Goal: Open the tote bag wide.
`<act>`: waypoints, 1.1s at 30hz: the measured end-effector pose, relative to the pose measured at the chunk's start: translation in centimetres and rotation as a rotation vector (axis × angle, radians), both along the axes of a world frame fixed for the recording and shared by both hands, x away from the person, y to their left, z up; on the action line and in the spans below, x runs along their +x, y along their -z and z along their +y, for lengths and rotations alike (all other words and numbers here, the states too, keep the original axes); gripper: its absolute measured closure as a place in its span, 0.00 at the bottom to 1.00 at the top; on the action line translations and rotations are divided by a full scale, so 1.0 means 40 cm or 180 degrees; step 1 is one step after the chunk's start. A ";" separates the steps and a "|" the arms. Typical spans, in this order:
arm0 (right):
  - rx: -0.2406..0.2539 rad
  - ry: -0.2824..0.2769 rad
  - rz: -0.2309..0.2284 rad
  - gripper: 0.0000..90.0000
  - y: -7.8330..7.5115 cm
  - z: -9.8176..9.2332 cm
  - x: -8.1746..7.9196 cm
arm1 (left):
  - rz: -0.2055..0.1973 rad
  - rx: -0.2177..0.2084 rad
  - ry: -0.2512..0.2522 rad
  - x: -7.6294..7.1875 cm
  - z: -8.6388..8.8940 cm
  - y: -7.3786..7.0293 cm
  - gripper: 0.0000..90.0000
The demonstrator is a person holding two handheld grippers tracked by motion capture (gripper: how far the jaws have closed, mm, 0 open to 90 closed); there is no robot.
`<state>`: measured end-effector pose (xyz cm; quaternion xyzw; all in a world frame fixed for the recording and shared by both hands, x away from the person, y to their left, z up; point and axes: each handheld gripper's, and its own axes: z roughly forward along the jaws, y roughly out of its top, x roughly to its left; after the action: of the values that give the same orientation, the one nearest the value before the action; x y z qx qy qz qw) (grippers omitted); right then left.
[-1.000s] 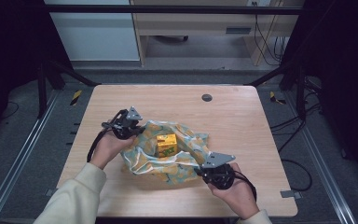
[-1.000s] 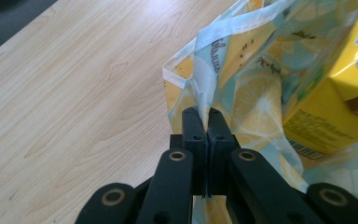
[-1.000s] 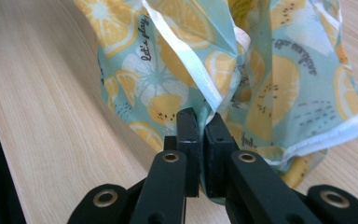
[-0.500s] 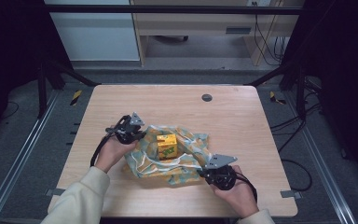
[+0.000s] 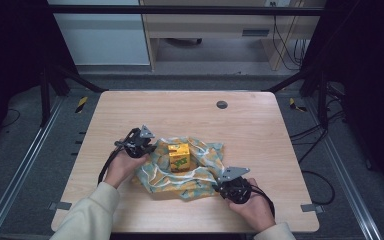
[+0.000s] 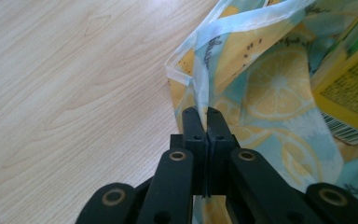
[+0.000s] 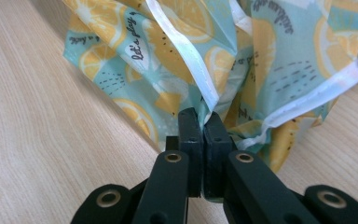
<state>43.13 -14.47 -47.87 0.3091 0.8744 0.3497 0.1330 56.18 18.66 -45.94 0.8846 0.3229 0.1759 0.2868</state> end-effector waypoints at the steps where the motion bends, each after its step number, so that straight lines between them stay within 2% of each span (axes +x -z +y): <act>1: -0.0015 -0.0003 0.0013 0.99 0.003 0.001 0.001 | -0.0008 -0.0002 -0.0010 0.001 0.000 0.004 0.99; 13: -0.0037 0.0004 0.0144 0.99 0.019 0.005 0.010 | 0.0031 0.0121 -0.0017 0.009 -0.001 0.027 0.99; 25: -0.0051 -0.0002 0.0196 1.00 0.020 0.000 0.009 | 0.0011 0.0070 -0.0084 0.010 0.005 0.052 0.99; 30: -0.0045 0.0019 0.0241 1.00 0.019 -0.007 0.005 | -0.0054 0.0152 -0.0104 0.008 0.009 0.055 0.99; 33: -0.0031 0.0043 0.0249 1.00 0.019 -0.013 0.006 | -0.0065 0.0132 -0.0116 0.009 0.012 0.057 0.99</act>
<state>43.36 -15.00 -48.63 0.3277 0.8785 0.3322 0.1025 56.53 19.14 -48.21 0.8825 0.3323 0.1968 0.2684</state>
